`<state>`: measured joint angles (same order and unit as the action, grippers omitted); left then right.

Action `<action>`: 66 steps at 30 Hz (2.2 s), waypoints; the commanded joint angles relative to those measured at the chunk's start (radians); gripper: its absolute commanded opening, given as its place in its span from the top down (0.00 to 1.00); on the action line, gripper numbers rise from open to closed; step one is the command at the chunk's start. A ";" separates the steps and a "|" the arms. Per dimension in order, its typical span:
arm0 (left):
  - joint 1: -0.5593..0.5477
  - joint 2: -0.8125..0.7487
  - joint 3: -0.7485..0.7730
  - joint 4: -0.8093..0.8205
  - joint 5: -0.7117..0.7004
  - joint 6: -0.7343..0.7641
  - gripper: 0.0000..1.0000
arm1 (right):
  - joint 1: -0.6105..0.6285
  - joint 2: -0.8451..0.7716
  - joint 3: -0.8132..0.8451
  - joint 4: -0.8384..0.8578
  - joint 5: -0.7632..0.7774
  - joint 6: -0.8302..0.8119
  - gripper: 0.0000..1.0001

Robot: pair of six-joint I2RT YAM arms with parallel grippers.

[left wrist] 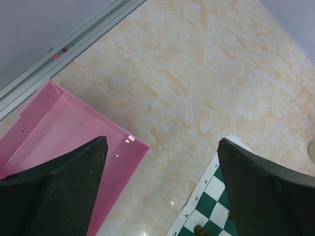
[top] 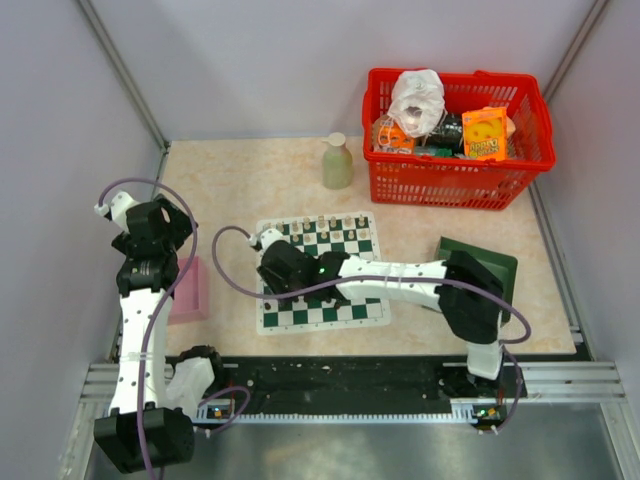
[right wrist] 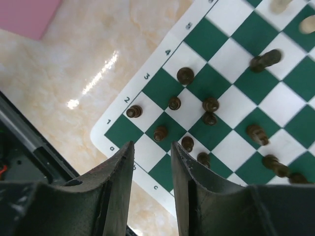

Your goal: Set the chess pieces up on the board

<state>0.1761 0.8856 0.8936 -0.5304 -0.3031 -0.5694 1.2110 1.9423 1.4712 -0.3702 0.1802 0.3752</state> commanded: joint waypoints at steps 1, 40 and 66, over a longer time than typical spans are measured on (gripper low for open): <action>0.006 -0.008 0.002 0.049 0.012 0.013 0.01 | -0.042 -0.166 -0.041 0.028 0.071 -0.007 0.64; 0.011 -0.023 -0.010 0.046 0.028 0.013 0.01 | -0.446 -0.289 -0.425 -0.007 0.047 0.108 0.68; 0.014 -0.019 -0.019 0.056 0.036 0.011 0.01 | -0.444 -0.270 -0.414 -0.036 0.048 0.108 0.84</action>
<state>0.1822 0.8848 0.8768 -0.5232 -0.2726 -0.5659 0.7757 1.6848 1.0447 -0.4129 0.2226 0.4831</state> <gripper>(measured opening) 0.987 0.206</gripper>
